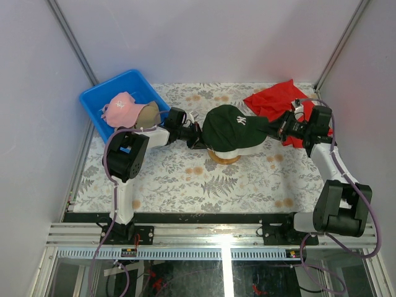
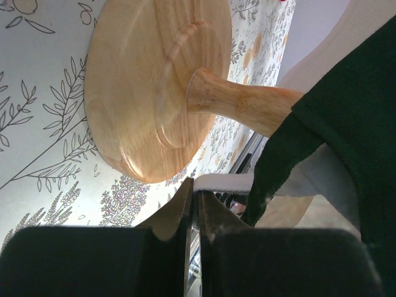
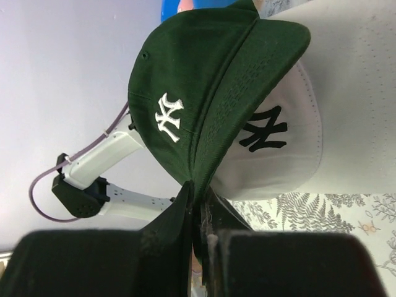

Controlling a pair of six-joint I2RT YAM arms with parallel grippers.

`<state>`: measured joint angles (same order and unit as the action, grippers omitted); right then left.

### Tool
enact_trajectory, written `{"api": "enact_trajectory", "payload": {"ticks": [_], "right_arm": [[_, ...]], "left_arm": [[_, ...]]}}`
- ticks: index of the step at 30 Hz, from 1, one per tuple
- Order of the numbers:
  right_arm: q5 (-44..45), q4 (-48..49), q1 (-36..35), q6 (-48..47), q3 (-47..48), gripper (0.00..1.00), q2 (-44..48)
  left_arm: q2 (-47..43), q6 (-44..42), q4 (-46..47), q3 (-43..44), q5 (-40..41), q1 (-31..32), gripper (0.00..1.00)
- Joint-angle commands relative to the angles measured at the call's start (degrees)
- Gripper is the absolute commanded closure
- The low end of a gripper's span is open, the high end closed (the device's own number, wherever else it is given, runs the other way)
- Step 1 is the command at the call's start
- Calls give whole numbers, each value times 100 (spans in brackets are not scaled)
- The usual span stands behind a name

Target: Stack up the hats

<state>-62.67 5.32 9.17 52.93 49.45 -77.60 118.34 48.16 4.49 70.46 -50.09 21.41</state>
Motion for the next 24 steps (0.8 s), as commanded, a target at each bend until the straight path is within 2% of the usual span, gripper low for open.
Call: {"api": "enact_trajectory", "payload": {"ticks": [1,8,16,24], "right_arm": [[-327,-1515,-28,-1369,373,100,-90],[-506,-874,164,-1289,-51,100,-290],[-165,-969,162,-1923,-219,100,-515],[799,-1993,189,-2602,322,100,-1135]], "left_arm": [[230,168,-110,-100,-18,4,100],[252,301,78,-302,-42,4,100],[266,319,110,-383,-84,6,100],[259,153,-88,-406,-98,-54,100]]}}
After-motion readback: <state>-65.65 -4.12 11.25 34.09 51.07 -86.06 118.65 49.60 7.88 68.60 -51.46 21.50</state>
